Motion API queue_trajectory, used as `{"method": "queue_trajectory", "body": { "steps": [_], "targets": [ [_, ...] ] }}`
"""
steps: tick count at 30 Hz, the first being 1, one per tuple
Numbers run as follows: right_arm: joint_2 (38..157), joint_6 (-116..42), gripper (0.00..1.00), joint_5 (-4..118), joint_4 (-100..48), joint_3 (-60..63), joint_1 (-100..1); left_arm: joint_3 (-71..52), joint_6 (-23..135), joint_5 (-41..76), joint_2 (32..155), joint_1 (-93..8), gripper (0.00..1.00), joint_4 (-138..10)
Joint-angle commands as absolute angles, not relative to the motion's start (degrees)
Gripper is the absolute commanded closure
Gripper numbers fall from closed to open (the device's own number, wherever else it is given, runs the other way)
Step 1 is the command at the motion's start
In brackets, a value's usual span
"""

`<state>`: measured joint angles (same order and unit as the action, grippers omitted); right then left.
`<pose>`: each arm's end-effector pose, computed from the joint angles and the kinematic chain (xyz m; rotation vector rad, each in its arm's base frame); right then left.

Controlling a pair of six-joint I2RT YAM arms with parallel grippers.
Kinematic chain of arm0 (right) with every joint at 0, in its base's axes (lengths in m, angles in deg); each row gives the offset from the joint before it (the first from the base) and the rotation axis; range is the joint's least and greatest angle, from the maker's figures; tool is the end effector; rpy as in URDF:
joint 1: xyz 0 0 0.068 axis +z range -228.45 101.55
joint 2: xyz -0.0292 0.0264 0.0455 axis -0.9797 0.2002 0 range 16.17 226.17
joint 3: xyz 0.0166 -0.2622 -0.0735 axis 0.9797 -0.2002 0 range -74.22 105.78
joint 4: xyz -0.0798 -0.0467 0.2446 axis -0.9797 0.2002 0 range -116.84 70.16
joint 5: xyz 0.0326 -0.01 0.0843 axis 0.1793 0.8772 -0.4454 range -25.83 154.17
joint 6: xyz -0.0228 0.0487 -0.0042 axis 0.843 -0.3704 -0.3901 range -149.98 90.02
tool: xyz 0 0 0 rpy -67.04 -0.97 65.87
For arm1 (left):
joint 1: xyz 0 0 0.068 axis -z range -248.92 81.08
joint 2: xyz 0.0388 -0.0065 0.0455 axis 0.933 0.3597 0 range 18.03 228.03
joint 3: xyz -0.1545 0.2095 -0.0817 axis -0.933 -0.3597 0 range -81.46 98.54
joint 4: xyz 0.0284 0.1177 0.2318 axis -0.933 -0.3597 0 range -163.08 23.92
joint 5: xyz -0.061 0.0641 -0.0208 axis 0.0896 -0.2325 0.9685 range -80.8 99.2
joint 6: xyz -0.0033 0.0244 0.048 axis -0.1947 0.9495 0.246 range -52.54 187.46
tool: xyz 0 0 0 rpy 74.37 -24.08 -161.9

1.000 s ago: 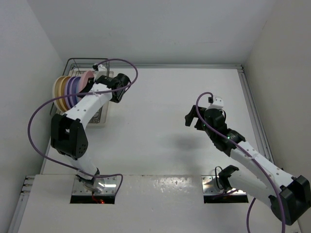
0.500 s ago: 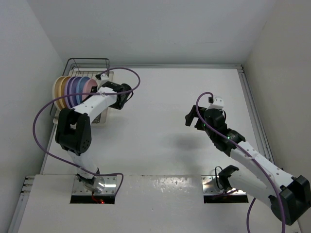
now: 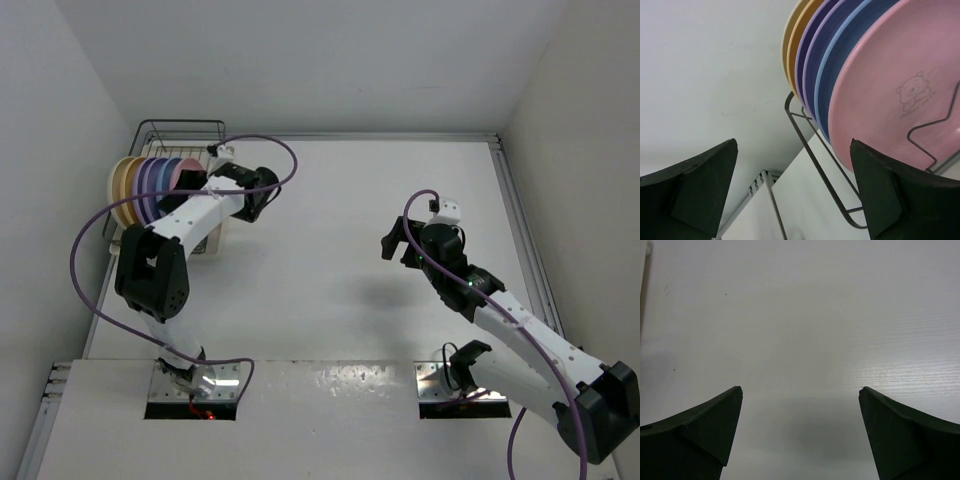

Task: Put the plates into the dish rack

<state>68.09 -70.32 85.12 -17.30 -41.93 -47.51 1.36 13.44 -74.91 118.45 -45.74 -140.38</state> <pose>0.1796 0.0929 0.2433 0.3905 2.0292 0.3941 0.3053 -0.0921 0.2787 -0.4706 1.8110 1.3385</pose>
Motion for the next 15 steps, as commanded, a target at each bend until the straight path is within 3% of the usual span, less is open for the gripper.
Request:
{"method": "queue_trajectory", "body": {
  "steps": [1,6,7,8,11,12,15],
  "targets": [
    [66.9,-70.3,0.0,86.2,-18.3,-41.5,-47.2,6.6,19.3,-87.9,114.6,-43.1,0.0,-140.7],
    [66.8,-69.8,0.0,85.3,-18.3,-41.1,-47.2,17.4,35.0,-79.9,112.7,-40.2,0.0,-138.6],
    [67.1,-69.4,0.0,84.8,-18.3,-40.8,-47.3,17.4,44.9,-74.3,110.8,-39.7,0.0,-127.5],
    [67.4,-67.2,0.0,83.7,-18.3,-40.0,-47.6,18.3,64.5,-53.0,105.2,-40.5,0.0,-124.9],
    [70.0,-62.8,0.0,77.4,-17.4,-37.7,-48.5,18.0,77.2,-26.9,94.4,-44.8,0.0,-125.6],
    [70.8,-59.6,0.0,75.0,-16.8,-35.2,-48.7,15.6,80.4,-13.3,86.7,-45.4,0.0,-126.5],
    [73.9,-57.0,0.0,71.0,-14.3,-32.5,-48.9,7.1,94.8,1.0,73.4,-46.0,0.0,-128.6]
  ]
}}
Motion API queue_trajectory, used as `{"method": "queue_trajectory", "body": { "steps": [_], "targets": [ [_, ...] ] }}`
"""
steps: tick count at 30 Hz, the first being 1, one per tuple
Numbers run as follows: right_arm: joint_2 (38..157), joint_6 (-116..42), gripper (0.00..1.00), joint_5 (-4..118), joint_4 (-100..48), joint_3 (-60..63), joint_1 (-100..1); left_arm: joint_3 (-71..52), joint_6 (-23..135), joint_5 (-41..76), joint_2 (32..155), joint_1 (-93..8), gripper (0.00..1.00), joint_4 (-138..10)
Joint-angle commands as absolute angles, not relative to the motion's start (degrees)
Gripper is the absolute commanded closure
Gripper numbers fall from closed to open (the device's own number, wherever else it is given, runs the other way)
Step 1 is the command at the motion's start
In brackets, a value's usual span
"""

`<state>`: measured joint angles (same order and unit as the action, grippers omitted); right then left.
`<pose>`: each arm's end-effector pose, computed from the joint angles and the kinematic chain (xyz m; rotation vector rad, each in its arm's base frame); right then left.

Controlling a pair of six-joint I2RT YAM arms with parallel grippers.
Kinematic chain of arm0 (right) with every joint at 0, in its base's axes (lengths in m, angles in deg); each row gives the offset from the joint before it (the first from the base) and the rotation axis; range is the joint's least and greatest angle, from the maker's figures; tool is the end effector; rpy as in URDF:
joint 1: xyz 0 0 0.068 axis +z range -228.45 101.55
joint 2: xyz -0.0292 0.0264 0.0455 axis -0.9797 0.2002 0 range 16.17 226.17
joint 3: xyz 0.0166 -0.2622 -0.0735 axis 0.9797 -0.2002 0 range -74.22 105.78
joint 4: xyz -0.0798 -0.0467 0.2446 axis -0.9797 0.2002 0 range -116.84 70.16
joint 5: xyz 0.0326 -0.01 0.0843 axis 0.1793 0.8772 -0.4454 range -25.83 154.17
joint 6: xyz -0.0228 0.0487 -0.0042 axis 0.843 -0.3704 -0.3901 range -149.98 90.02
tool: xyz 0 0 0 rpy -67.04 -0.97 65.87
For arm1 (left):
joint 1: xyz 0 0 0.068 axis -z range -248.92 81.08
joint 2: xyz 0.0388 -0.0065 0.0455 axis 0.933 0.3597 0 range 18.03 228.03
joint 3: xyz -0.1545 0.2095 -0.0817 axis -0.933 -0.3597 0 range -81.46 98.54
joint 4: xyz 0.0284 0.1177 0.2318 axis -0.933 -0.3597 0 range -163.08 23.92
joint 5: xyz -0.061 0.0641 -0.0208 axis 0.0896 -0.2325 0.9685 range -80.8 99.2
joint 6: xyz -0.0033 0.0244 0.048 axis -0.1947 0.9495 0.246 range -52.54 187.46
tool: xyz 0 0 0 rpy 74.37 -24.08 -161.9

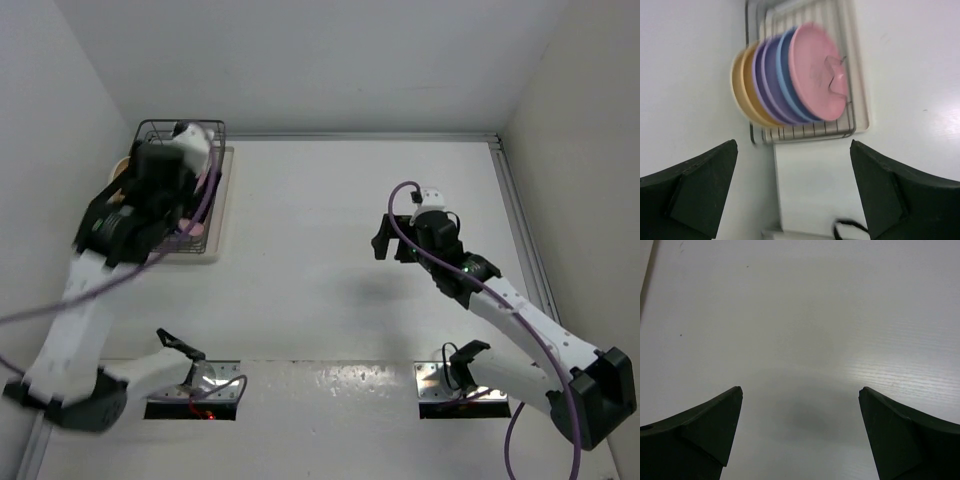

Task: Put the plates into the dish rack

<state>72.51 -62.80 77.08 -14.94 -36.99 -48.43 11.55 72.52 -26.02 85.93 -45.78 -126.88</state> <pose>0.1928 0.1023 0.2537 0.1874 2.1168 0.4206 0.1928 -0.0600 0.4563 0.1779 2.0963 0.4836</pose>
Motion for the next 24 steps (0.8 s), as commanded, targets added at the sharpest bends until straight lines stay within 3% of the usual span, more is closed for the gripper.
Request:
{"method": "queue_trajectory", "body": {
  "steps": [1,5,11,14,15,19,24],
  "targets": [
    [74.9,-56.6,0.0,68.8,-14.0,-31.8,-49.2,-1.7,98.1,5.3,63.4,-46.0,0.0,-128.6],
    [75.3,-57.8,0.0,66.9,-15.8,-33.1,-49.6,-26.9,109.4,7.0,39.8,-46.0,0.0,-122.2],
    [72.6,-59.3,0.0,65.1,-15.9,-35.7,-49.6,-43.4,100.5,7.6,34.3,-44.2,0.0,-114.9],
    [71.6,-59.7,0.0,64.8,-14.6,-36.3,-49.7,-51.1,101.5,10.9,36.9,-44.2,0.19,-108.5],
    [71.5,-60.0,0.0,64.7,-14.3,-36.5,-49.8,-53.6,103.6,12.0,37.6,-44.2,0.0,-106.9],
    [69.7,-60.2,0.0,65.1,-12.4,-37.6,-49.9,-61.6,104.6,11.3,36.1,-46.6,0.0,-99.1],
    [65.7,-62.3,0.0,66.4,-9.8,-42.8,-49.9,-65.1,105.3,17.8,32.6,-49.6,0.0,-99.6]
  ]
}}
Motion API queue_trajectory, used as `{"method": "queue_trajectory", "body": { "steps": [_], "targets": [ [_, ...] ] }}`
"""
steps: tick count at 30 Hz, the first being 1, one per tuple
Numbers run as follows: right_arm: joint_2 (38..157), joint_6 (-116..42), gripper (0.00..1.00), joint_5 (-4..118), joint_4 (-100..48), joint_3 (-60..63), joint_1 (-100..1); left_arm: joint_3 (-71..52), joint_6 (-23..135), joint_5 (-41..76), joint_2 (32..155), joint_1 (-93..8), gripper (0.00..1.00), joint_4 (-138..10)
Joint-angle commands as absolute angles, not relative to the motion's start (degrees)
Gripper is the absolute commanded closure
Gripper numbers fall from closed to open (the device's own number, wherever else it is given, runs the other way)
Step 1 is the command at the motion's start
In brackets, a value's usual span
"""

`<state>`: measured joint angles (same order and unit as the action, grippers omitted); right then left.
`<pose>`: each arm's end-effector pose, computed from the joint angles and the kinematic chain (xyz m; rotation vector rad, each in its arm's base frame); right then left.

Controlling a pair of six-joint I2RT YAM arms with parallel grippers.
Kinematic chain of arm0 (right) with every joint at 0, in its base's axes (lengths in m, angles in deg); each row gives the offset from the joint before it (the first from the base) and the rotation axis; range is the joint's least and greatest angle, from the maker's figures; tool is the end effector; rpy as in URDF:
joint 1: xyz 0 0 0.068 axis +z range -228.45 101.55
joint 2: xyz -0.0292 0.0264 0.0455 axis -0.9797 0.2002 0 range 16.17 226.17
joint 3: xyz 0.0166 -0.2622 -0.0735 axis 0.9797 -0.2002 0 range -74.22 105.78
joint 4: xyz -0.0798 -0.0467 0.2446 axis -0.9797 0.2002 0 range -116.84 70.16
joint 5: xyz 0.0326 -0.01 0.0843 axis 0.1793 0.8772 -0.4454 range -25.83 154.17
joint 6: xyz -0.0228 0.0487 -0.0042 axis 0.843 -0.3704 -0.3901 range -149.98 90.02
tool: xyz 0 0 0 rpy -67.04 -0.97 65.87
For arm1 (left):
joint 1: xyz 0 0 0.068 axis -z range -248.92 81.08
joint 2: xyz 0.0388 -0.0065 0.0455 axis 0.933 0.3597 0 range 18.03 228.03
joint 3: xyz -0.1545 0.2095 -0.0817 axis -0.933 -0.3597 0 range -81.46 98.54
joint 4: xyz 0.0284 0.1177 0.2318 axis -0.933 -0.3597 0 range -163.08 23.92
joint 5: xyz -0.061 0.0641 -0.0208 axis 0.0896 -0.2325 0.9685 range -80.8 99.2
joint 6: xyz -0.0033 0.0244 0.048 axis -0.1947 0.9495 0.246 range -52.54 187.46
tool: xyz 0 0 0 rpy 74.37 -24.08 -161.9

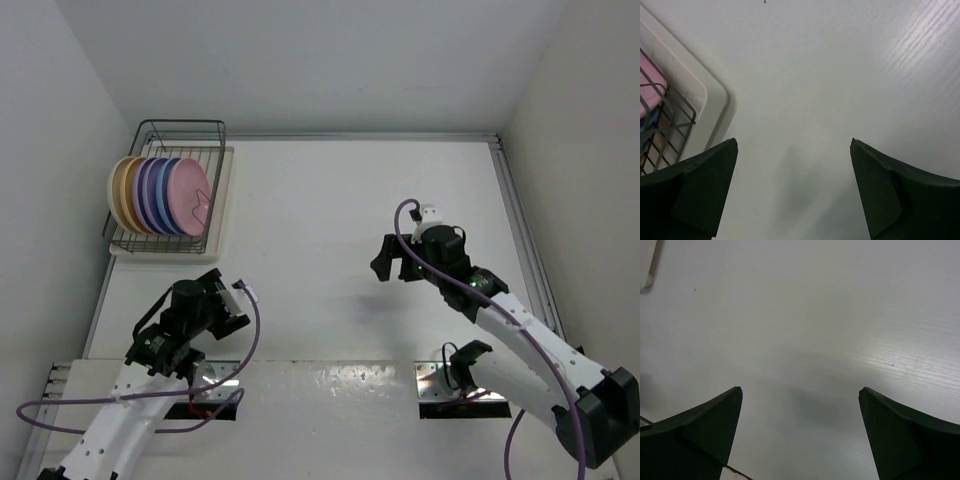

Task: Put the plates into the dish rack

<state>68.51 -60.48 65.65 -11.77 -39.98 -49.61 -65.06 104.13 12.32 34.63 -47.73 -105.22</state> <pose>0.1774 0.0967 0.2435 0.0472 2.2048 0.5659 0.0898 -0.0368 0.1787 1.1174 1.9616 0.0830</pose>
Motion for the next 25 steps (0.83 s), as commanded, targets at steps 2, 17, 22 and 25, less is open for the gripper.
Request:
{"method": "queue_trajectory", "body": {
  "steps": [2,17,22,25],
  "targets": [
    [63.3,-63.5,0.0,66.5,-9.0,-45.7,-50.0,-65.1,104.8,18.4,31.7,-50.6,0.0,-99.0],
    [50.5,-67.4,0.0,72.3,-7.8,-57.8,-50.1,-64.6,102.7,19.7,31.0,-52.0,0.0,-95.7],
    [51.1,-68.2,0.0,71.7,-7.1,-57.1,-50.1,-65.1,101.7,18.4,31.0,-52.5,0.0,-95.2],
    [51.1,-67.3,0.0,72.0,-7.1,-57.2,-50.1,-65.1,99.5,16.1,31.0,-52.5,0.0,-94.0]
  ]
}}
